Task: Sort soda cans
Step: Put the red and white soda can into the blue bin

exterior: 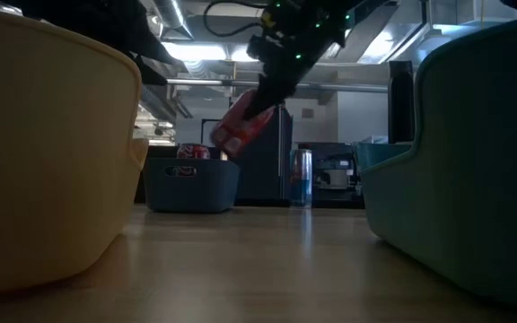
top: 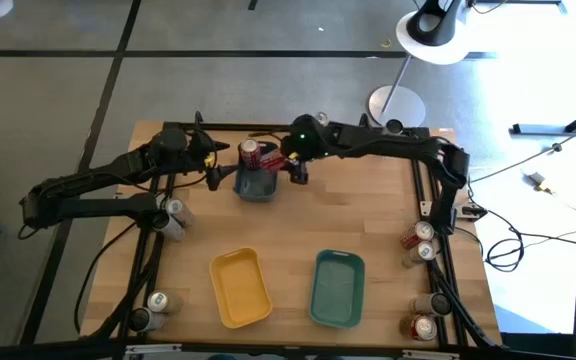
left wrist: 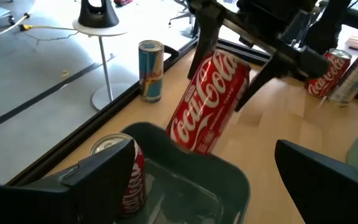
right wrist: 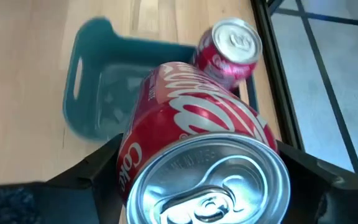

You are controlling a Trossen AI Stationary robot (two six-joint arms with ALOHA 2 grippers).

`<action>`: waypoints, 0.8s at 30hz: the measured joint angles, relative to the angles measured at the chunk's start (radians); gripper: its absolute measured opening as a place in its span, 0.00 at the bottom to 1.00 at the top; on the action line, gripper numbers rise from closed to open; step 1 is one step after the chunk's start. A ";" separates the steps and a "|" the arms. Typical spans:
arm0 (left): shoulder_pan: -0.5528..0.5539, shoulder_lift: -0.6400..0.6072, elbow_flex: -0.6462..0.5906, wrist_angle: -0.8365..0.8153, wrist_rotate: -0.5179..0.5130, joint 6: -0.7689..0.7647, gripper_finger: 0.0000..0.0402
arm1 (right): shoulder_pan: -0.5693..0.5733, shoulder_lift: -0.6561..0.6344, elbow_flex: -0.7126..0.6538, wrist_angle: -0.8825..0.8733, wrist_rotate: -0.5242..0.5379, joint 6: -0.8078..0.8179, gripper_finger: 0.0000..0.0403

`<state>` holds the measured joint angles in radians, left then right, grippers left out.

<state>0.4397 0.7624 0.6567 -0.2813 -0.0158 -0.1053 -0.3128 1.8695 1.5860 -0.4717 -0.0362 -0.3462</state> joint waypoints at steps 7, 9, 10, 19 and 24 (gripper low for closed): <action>0.000 0.000 0.000 -0.002 -0.032 -0.003 0.93 | 0.005 0.092 0.112 -0.050 0.006 0.052 0.73; 0.000 0.000 0.000 -0.002 -0.040 -0.001 0.93 | 0.005 0.123 0.171 -0.092 0.006 0.055 0.73; 0.000 0.001 0.000 -0.002 -0.040 -0.001 0.93 | 0.005 0.140 0.203 -0.120 0.006 0.055 0.73; 0.000 0.049 0.000 -0.001 -0.044 -0.017 0.93 | 0.005 0.295 0.435 -0.337 0.004 0.055 0.73; 0.000 0.104 0.000 0.000 -0.043 -0.066 0.93 | 0.005 0.334 0.446 -0.342 0.005 0.055 0.73</action>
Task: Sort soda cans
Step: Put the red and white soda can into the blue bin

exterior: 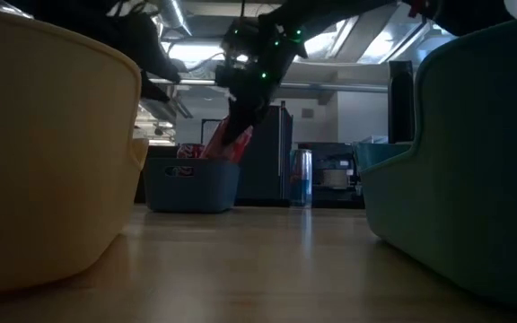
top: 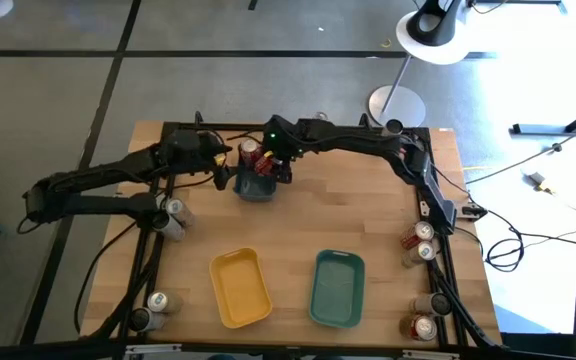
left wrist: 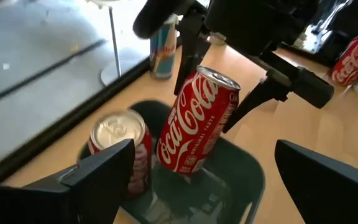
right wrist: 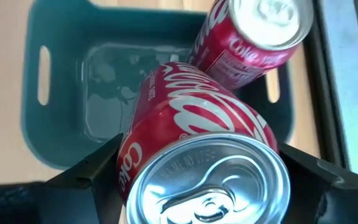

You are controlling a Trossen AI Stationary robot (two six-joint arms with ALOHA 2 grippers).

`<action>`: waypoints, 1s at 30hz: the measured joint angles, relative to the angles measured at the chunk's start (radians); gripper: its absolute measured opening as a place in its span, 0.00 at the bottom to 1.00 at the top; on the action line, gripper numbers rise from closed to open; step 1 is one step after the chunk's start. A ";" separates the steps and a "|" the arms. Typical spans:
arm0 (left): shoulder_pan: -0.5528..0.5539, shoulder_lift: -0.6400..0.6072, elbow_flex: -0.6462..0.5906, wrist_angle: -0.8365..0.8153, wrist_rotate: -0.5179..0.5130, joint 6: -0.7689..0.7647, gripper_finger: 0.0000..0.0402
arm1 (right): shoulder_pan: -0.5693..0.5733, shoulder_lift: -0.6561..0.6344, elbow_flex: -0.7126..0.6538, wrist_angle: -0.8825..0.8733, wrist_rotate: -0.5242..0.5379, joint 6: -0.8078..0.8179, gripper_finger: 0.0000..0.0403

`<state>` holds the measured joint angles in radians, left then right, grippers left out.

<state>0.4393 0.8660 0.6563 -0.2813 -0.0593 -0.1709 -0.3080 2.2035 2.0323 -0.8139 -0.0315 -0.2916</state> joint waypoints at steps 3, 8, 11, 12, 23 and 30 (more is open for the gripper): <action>0.000 0.030 0.000 -0.001 0.000 -0.014 0.93 | 0.000 0.008 0.000 0.001 0.023 -0.001 0.73; 0.000 0.086 0.000 0.001 0.000 -0.028 0.93 | -0.001 0.008 -0.008 0.003 0.039 -0.003 0.73; 0.000 0.130 -0.003 0.004 0.000 -0.030 0.93 | -0.001 0.008 -0.008 0.001 0.039 -0.002 0.73; 0.000 0.145 -0.006 0.008 0.000 -0.031 0.93 | -0.001 0.008 -0.008 0.000 0.039 -0.002 0.73; 0.000 0.252 -0.012 0.064 0.000 -0.036 0.89 | 0.000 -0.003 -0.007 -0.021 -0.001 -0.007 0.73; 0.000 0.282 -0.012 0.066 -0.002 -0.053 0.72 | 0.001 -0.007 0.033 -0.098 -0.069 -0.008 0.73</action>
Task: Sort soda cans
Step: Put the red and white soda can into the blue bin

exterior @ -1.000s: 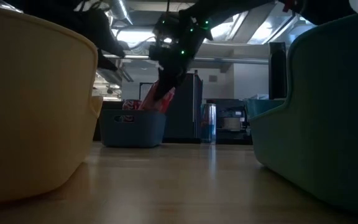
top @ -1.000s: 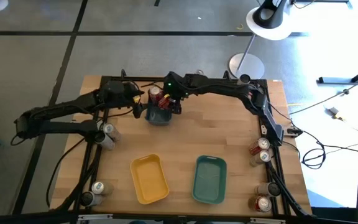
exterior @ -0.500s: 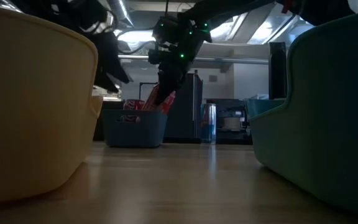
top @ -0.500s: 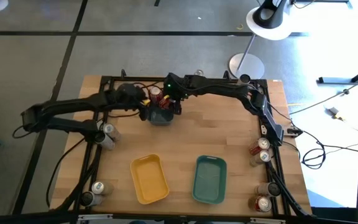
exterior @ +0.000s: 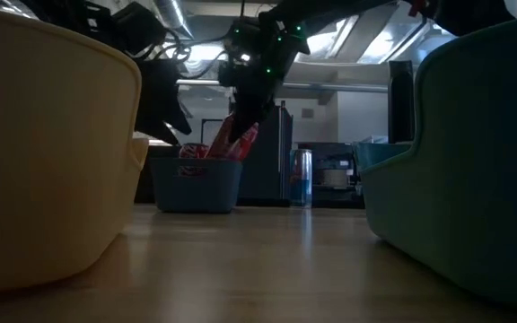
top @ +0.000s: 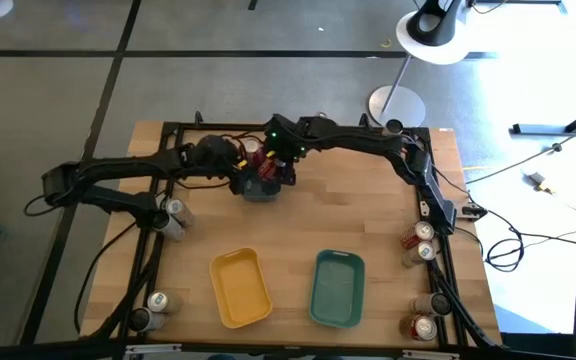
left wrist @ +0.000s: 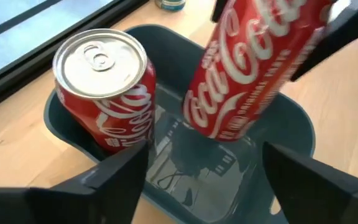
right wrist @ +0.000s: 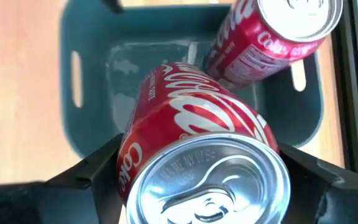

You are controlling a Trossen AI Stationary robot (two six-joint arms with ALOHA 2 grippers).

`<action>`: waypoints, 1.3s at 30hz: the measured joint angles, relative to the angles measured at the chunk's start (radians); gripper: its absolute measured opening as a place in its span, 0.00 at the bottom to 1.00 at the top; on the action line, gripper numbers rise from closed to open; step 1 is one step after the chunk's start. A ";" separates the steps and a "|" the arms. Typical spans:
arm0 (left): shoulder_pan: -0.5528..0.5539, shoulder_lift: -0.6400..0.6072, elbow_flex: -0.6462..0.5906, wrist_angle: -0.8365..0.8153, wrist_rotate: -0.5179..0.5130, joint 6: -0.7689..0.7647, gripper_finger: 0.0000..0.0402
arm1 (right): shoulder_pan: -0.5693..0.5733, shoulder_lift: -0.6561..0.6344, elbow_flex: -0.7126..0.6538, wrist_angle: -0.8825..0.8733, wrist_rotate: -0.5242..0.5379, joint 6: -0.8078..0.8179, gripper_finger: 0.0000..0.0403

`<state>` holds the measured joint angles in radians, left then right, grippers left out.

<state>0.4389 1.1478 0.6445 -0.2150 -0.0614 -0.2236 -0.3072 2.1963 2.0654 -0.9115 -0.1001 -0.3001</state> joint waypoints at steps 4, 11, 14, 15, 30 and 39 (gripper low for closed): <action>0.000 0.007 0.000 -0.004 -0.002 0.002 0.61 | 0.000 0.000 0.038 -0.005 -0.029 -0.004 0.73; -0.005 0.004 0.000 0.030 -0.001 0.022 0.45 | 0.000 0.000 0.108 -0.018 -0.094 -0.004 0.73; -0.009 0.004 0.000 0.038 -0.001 0.044 0.40 | -0.001 0.000 0.114 -0.021 -0.103 0.004 0.73; -0.009 0.004 0.000 0.038 -0.001 0.047 0.39 | -0.001 0.000 0.114 -0.020 -0.104 0.004 0.73; -0.050 0.010 -0.002 0.080 -0.010 0.075 0.26 | 0.000 -0.001 0.114 0.096 -0.129 0.016 0.73; -0.051 0.014 -0.002 0.112 -0.002 0.076 0.25 | 0.000 -0.002 0.115 0.149 -0.127 0.035 0.73</action>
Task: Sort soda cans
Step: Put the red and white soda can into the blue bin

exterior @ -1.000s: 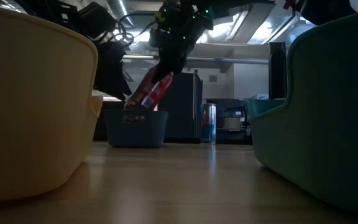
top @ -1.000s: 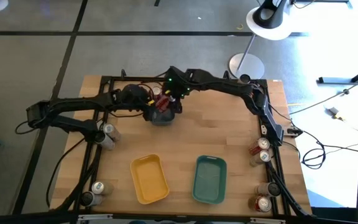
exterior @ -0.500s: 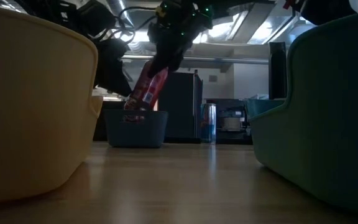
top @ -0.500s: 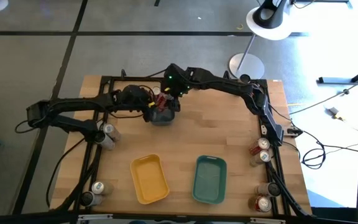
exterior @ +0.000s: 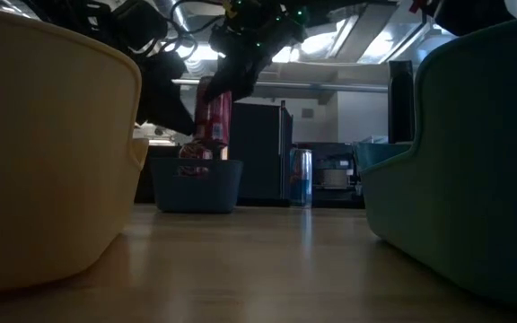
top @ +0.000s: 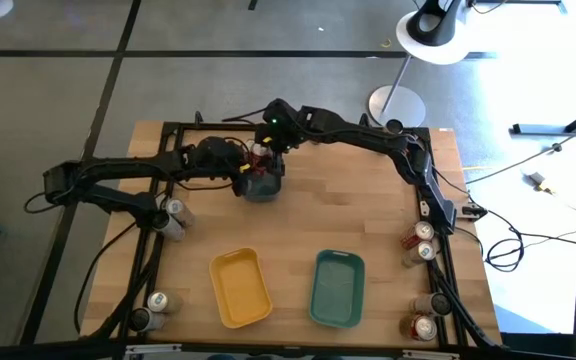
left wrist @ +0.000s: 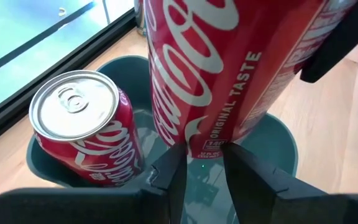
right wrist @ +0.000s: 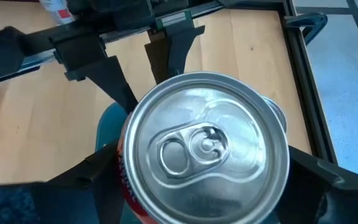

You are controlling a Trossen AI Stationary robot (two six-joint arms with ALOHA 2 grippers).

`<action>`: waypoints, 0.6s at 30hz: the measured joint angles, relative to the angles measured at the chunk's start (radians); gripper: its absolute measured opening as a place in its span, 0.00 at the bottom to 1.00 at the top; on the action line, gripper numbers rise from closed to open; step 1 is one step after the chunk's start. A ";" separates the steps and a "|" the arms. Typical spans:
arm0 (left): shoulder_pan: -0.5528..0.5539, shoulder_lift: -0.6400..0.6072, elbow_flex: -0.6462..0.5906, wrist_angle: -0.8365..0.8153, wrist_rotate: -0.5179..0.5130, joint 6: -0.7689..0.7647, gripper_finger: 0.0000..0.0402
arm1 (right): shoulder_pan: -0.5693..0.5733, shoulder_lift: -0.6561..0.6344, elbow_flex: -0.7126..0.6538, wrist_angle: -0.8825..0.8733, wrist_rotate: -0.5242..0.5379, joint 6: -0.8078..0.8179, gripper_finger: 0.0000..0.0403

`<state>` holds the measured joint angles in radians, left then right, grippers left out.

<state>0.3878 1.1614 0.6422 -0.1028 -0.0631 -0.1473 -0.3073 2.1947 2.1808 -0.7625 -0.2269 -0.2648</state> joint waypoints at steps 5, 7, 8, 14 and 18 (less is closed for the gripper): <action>-0.001 -0.023 0.001 -0.028 0.011 -0.002 0.25 | 0.001 -0.001 0.002 -0.039 0.025 0.005 0.73; -0.002 -0.051 0.003 -0.050 0.012 -0.004 0.25 | 0.001 -0.002 -0.006 -0.061 0.028 0.006 0.73; -0.002 -0.066 0.003 -0.065 0.012 -0.004 0.25 | 0.001 -0.003 -0.020 -0.055 0.029 0.005 0.73; 0.000 -0.173 0.003 -0.136 0.007 -0.003 0.25 | 0.001 -0.003 -0.106 -0.006 0.047 0.008 0.73; 0.000 -0.213 0.003 -0.143 0.004 0.001 0.25 | 0.000 -0.002 -0.177 0.092 0.060 0.007 0.73</action>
<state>0.3878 0.9488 0.6450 -0.2461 -0.0593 -0.1459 -0.3069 2.1925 2.0039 -0.6709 -0.1670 -0.2576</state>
